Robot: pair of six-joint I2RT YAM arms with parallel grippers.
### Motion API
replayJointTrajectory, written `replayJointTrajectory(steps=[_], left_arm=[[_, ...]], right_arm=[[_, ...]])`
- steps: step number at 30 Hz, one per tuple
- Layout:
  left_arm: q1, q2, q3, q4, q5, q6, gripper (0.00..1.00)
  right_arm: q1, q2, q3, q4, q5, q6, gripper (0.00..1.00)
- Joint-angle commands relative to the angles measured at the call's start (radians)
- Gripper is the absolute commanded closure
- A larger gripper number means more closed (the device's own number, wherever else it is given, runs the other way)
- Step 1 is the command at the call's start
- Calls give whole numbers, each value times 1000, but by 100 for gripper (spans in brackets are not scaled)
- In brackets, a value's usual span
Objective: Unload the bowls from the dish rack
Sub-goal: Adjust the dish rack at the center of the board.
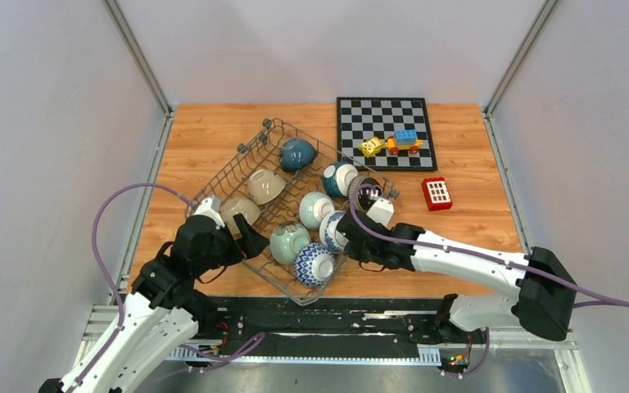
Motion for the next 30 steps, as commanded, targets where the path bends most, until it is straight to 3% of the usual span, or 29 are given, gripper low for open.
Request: replayJointTrajectory(steps=[1, 17, 30], left_arm=[[5, 38, 8, 134, 131, 44, 4], [-6, 266, 19, 364, 267, 118, 3], [-13, 351, 89, 377, 191, 196, 3]], right_arm=[[-83, -33, -27, -168, 50, -239, 100], [-268, -40, 31, -187, 30, -636, 100], [-320, 49, 150, -128, 5, -821, 100]])
